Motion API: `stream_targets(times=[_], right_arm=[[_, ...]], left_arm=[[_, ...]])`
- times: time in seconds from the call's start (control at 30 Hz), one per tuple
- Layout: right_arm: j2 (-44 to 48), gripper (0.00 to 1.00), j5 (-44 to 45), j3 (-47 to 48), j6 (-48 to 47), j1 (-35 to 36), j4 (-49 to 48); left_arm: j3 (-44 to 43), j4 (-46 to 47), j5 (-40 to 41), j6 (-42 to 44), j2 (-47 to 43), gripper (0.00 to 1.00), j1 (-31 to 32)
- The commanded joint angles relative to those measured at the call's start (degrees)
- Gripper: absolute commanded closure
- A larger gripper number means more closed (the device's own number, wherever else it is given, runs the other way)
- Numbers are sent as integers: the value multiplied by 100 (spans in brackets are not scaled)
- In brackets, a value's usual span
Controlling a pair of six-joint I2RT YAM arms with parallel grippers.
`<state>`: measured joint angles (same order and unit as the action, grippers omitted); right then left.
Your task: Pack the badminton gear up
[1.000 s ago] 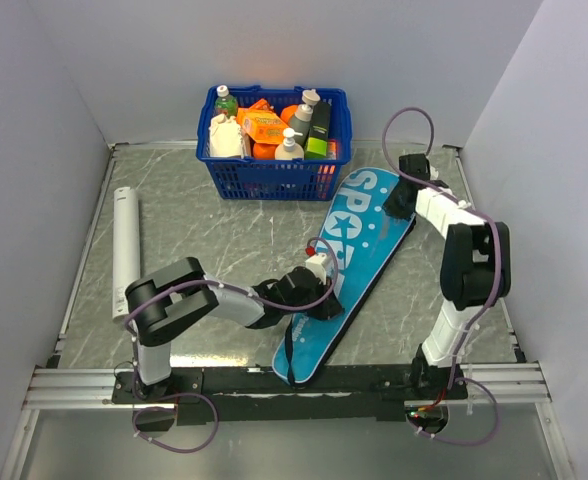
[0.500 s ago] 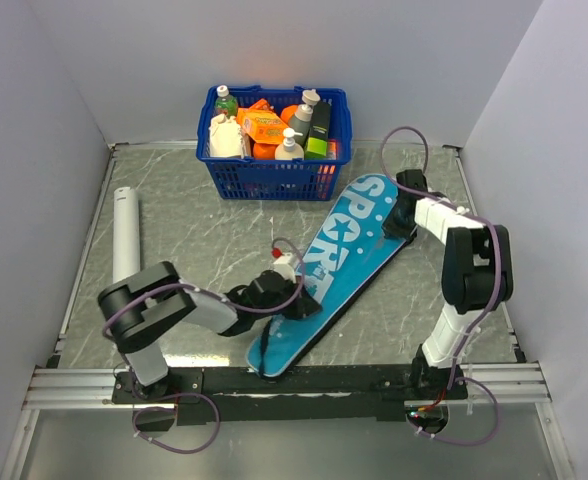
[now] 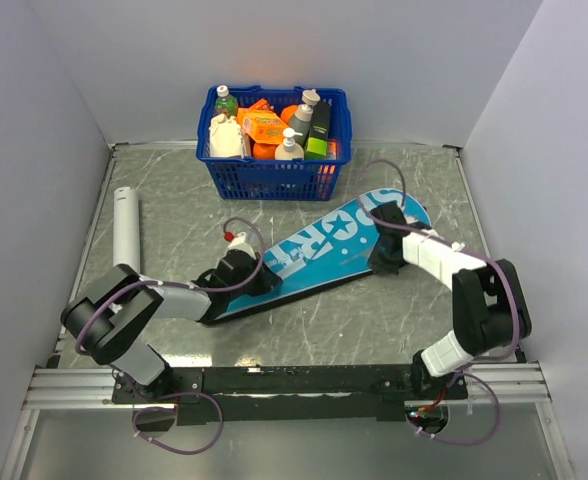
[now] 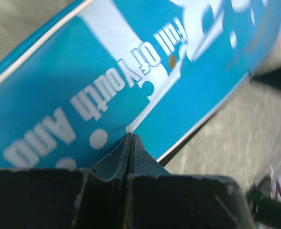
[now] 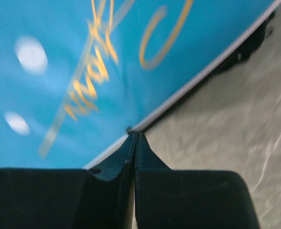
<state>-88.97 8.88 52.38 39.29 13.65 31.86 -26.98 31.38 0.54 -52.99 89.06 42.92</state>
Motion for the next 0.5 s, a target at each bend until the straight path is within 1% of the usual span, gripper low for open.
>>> stream_targets(times=[0.0,0.13,0.2,0.3,0.33,0.37,0.43,0.47], right_arm=[[590,99,96,-517,535,515,655],[1073,99,122,-825,756,814,778],[1249,99,183,-852,852,920,961],[1854,97,412,-817,870,911,1225],[1944,95,639,-748,835,877,1287],[2014,88,693,-703,783,807,1314],[2033,83,650,-554,555,482,1323],[1989,79,667,-493,493,385,1332]], left_arm=[[-9,-466,421,210,-55,99,-520],[0,-527,429,280,-169,99,-776],[113,-580,491,316,-379,99,-890],[255,-720,614,395,-713,99,-1021],[290,-747,632,421,-793,98,-1048],[342,-773,632,439,-933,98,-1083],[378,-817,615,465,-1048,98,-1154],[404,-826,571,483,-1144,98,-1163]])
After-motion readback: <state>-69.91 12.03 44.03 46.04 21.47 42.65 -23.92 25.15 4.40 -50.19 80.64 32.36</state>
